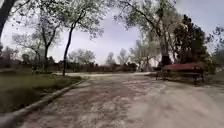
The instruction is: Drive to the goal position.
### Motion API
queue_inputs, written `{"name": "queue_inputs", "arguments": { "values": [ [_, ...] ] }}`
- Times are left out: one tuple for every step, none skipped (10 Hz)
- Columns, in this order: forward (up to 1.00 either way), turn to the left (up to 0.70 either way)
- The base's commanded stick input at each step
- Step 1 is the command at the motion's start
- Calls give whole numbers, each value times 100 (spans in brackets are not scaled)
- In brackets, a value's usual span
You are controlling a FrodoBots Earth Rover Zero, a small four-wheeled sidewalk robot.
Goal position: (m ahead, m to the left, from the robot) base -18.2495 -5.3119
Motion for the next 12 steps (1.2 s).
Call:
{"name": "queue_inputs", "arguments": {
  "values": [
    [70, 0],
    [70, 0],
    [70, 0],
    [70, 0],
    [70, 0],
    [70, 0],
    [70, 0],
    [70, 0],
    [70, 6],
    [70, 22],
    [70, 35],
    [70, 35]
  ]
}}
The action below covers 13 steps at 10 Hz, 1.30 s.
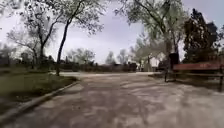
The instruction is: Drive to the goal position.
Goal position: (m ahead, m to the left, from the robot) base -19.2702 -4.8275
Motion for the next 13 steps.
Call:
{"name": "queue_inputs", "arguments": {
  "values": [
    [70, 24],
    [70, 12],
    [70, 0],
    [70, 0],
    [70, 0],
    [70, 0],
    [70, 0],
    [70, 0],
    [70, 0],
    [70, 0],
    [70, 0],
    [70, 0],
    [70, 0]
  ]
}}
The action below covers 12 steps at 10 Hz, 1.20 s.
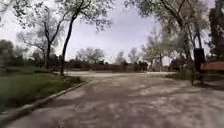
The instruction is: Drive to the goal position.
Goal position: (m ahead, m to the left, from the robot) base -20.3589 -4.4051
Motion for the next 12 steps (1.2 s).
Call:
{"name": "queue_inputs", "arguments": {
  "values": [
    [70, 0],
    [70, 0],
    [70, 0],
    [70, 0],
    [70, 0],
    [70, 0],
    [70, 0],
    [70, 0],
    [70, 0],
    [70, 0],
    [70, 0],
    [70, 0]
  ]
}}
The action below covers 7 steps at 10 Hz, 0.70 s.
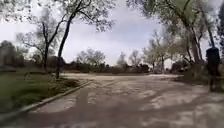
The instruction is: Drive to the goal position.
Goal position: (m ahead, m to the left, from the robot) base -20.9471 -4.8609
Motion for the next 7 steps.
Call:
{"name": "queue_inputs", "arguments": {
  "values": [
    [70, 0],
    [70, 0],
    [70, 0],
    [70, 0],
    [70, 0],
    [70, 0],
    [70, 0]
  ]
}}
